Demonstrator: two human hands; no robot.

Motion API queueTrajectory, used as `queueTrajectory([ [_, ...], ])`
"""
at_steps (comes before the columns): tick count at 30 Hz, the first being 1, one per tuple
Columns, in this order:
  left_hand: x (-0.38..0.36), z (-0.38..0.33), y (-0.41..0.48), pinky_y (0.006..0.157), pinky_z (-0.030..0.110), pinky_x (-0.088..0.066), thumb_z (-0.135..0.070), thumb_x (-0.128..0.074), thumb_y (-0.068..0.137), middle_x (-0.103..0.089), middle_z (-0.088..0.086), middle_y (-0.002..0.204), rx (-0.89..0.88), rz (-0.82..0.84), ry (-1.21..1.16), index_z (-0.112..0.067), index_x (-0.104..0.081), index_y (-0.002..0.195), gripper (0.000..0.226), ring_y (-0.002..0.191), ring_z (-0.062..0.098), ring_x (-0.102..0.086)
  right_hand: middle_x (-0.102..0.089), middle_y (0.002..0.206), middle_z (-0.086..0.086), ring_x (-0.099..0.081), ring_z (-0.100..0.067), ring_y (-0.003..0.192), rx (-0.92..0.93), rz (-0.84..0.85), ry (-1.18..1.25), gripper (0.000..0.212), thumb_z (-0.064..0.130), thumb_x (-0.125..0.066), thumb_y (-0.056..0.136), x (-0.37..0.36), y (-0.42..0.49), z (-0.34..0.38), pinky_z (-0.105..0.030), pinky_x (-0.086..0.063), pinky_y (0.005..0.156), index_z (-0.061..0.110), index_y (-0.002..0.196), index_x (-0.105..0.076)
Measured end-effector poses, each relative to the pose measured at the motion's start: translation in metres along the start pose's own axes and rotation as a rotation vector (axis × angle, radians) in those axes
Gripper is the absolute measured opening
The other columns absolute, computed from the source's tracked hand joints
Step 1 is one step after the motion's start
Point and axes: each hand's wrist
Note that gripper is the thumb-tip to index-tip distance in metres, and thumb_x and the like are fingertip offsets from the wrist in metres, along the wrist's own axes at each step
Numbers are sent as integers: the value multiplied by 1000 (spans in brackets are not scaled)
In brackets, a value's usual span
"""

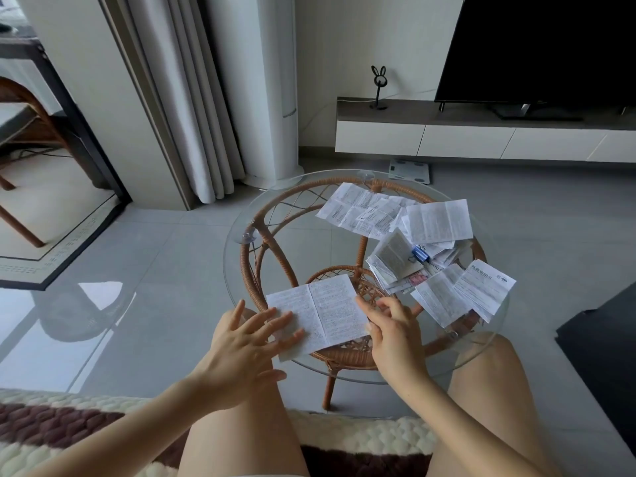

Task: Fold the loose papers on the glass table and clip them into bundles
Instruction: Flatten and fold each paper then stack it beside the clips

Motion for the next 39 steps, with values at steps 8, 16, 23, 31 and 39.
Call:
queueTrajectory([
  [8,19,-28,18,79,28,-40,-38,-48,90,-54,-14,71,-71,-322,-86,-36,-72,89,24,63,12,-53,-64,113,-2,-59,-21,104,322,127,-96,44,15,-60,71,19,-17,28,-34,-44,96,14,115,-65],
  [16,25,-49,35,96,23,-38,-59,-55,78,-64,-14,115,8,-189,-297,-36,-65,111,41,106,6,-57,-69,98,7,-64,-10,90,197,353,171,14,14,-68,84,22,-1,20,-23,-51,80,12,98,-71],
  [23,33,-34,29,58,-1,-36,-35,-78,74,-51,-37,65,214,-342,-517,-31,-73,79,8,65,-19,-50,-65,100,21,-57,11,92,82,361,266,21,24,-69,85,31,3,6,-3,-41,76,15,103,-73],
  [31,34,-40,46,49,14,-39,-31,-65,89,-61,-10,58,572,-298,-544,-14,-69,72,24,52,8,-54,-38,46,12,-36,-1,49,-131,110,95,50,37,-70,82,17,13,22,-20,-23,47,30,50,-33],
  [39,38,-48,43,54,9,-33,-42,-58,91,-55,-12,86,654,-220,-425,-22,-53,130,44,64,0,-39,-37,47,9,-31,-4,47,-281,150,-118,48,39,-60,87,10,22,37,-22,-17,45,22,52,-32],
])
Point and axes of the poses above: each hand's wrist, its own y-axis towards the middle knuckle, its own x-axis out of the back of the hand, z = x × y
